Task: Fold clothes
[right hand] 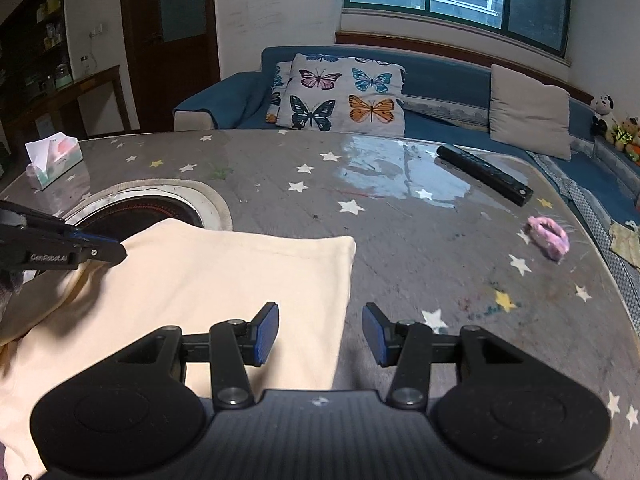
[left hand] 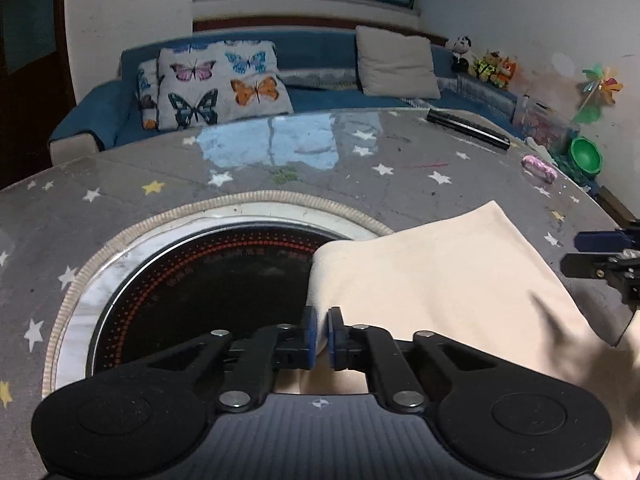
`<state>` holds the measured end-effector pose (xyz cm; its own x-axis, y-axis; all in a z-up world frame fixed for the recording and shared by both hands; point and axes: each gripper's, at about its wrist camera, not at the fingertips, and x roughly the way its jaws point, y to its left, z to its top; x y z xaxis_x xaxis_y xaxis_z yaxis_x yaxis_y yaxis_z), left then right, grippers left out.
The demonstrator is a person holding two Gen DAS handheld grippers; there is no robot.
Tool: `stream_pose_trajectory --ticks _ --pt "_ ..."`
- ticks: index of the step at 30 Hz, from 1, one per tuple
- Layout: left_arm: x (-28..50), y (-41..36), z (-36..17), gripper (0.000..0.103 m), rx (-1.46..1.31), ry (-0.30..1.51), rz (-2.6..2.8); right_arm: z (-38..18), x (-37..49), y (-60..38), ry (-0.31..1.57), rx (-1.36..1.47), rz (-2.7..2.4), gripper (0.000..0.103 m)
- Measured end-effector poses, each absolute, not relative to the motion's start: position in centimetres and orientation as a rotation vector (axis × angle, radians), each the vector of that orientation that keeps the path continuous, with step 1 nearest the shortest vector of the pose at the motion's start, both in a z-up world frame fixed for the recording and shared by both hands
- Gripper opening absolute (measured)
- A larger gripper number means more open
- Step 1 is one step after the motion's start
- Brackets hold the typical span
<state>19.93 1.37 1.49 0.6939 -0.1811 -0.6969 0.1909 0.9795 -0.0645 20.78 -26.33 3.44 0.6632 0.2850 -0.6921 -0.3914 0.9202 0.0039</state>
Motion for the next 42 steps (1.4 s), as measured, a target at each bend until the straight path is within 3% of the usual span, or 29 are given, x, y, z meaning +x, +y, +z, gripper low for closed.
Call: stream_pose_trajectory --ticks 6,16,24,29,42 --pt "17.0 -0.7 2.1 0.005 0.055 0.720 -0.314 3.2 21.2 -25.9 0.755 -0.155 0.389 0.047" --pt "15.8 -2.5 0.4 0.007 0.054 0.788 -0.448 2.7 22.2 -25.0 0.763 -0.135 0.403 0.047" --pt "16.1 -0.4 3.0 0.008 0.015 0.684 -0.360 3.0 22.5 -23.1 0.745 -0.128 0.455 0.048" --pt "18.2 1.6 3.4 0.023 0.003 0.678 -0.215 3.6 22.6 -21.8 0.727 -0.124 0.491 0.048" --pt "16.4 -1.9 0.6 0.021 0.079 0.732 -0.388 4.4 24.0 -16.2 0.714 -0.108 0.631 0.053"
